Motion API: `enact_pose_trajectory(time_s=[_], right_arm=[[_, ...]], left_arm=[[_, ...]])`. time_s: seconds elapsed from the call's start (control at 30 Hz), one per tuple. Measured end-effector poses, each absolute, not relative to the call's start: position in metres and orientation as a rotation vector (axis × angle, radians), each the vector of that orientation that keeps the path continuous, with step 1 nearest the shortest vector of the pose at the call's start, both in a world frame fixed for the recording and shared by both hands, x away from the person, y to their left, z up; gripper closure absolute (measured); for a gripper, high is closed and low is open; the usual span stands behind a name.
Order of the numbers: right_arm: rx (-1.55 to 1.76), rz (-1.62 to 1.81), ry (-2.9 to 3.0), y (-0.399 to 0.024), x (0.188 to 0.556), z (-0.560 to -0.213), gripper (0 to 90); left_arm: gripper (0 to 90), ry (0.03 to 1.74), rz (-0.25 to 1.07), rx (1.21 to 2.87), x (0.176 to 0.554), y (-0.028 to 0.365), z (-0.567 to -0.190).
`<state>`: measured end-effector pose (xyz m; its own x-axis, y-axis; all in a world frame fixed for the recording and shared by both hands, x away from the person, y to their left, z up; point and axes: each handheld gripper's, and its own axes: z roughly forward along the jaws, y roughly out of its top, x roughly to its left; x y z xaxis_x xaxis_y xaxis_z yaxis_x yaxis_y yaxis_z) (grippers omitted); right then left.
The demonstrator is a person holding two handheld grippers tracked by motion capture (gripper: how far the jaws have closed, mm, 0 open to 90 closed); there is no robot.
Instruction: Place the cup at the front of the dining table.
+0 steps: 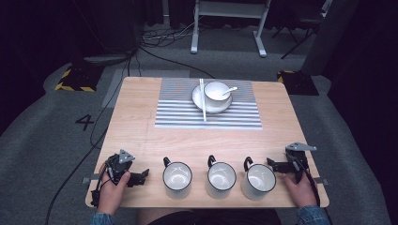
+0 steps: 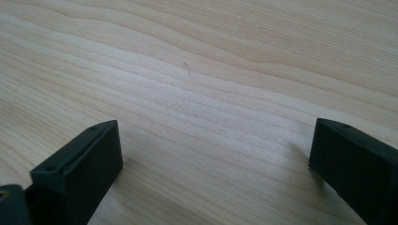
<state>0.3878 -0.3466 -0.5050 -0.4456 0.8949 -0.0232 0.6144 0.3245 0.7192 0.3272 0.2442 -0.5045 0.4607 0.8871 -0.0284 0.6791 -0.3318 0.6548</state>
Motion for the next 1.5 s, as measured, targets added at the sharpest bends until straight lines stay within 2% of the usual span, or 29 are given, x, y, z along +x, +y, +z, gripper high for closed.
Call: enact_pose_trajectory(time_s=[0.63, 0.7, 0.73, 0.77, 0.8, 0.83, 0.87, 0.93, 0.97, 1.0, 1.03, 1.1, 1.17, 1.23, 1.27, 1.5], right_arm=[[1.327, 0.905, 2.177, -0.347, 0.388, -0.505, 3.0], [1.327, 0.907, 2.179, -0.347, 0.388, -0.505, 3.0], [1.327, 0.906, 2.179, -0.347, 0.388, -0.505, 3.0], [1.327, 0.906, 2.179, -0.347, 0.388, -0.505, 3.0], [1.327, 0.907, 2.179, -0.347, 0.388, -0.505, 3.0], [1.327, 0.907, 2.179, -0.347, 0.388, -0.505, 3.0], [1.327, 0.907, 2.179, -0.347, 0.388, -0.505, 3.0], [1.327, 0.907, 2.179, -0.347, 0.388, -0.505, 3.0], [1.327, 0.907, 2.179, -0.347, 0.388, -0.505, 3.0], [1.327, 0.906, 2.179, -0.347, 0.388, -0.505, 3.0], [1.327, 0.906, 2.179, -0.347, 0.388, -0.505, 3.0], [1.327, 0.907, 2.179, -0.347, 0.388, -0.505, 3.0], [1.327, 0.907, 2.179, -0.347, 0.388, -0.505, 3.0], [1.327, 0.907, 2.179, -0.347, 0.388, -0.505, 3.0], [1.327, 0.907, 2.179, -0.347, 0.388, -0.505, 3.0], [1.327, 0.907, 2.179, -0.347, 0.388, -0.505, 3.0]], left_arm=[[0.8, 1.296, 0.424, 2.079, 0.327, 0.247, -0.504], [7.6, 1.283, 0.418, 2.028, 0.326, 0.252, -0.503], [24.3, 1.282, 0.405, 1.991, 0.325, 0.255, -0.503], [24.3, 1.279, 0.400, 1.956, 0.324, 0.258, -0.502], [19.5, 1.270, 0.426, 1.939, 0.323, 0.261, -0.502], [10.4, 1.265, 0.448, 1.929, 0.321, 0.263, -0.501], [9.3, 1.256, 0.472, 1.915, 0.320, 0.264, -0.500], [19.2, 1.243, 0.503, 1.870, 0.317, 0.267, -0.496], [19.2, 1.232, 0.518, 1.853, 0.315, 0.268, -0.493], [12.6, 1.217, 0.549, 1.821, 0.312, 0.268, -0.490], [11.9, 1.207, 0.558, 1.808, 0.311, 0.269, -0.488], [18.7, 1.185, 0.584, 1.765, 0.306, 0.270, -0.483], [12.6, 1.166, 0.599, 1.714, 0.302, 0.270, -0.479], [16.8, 1.151, 0.614, 1.687, 0.298, 0.271, -0.476], [14.2, 1.140, 0.624, 1.672, 0.297, 0.271, -0.474], [15.3, 1.106, 0.680, 1.606, 0.284, 0.270, -0.462]])
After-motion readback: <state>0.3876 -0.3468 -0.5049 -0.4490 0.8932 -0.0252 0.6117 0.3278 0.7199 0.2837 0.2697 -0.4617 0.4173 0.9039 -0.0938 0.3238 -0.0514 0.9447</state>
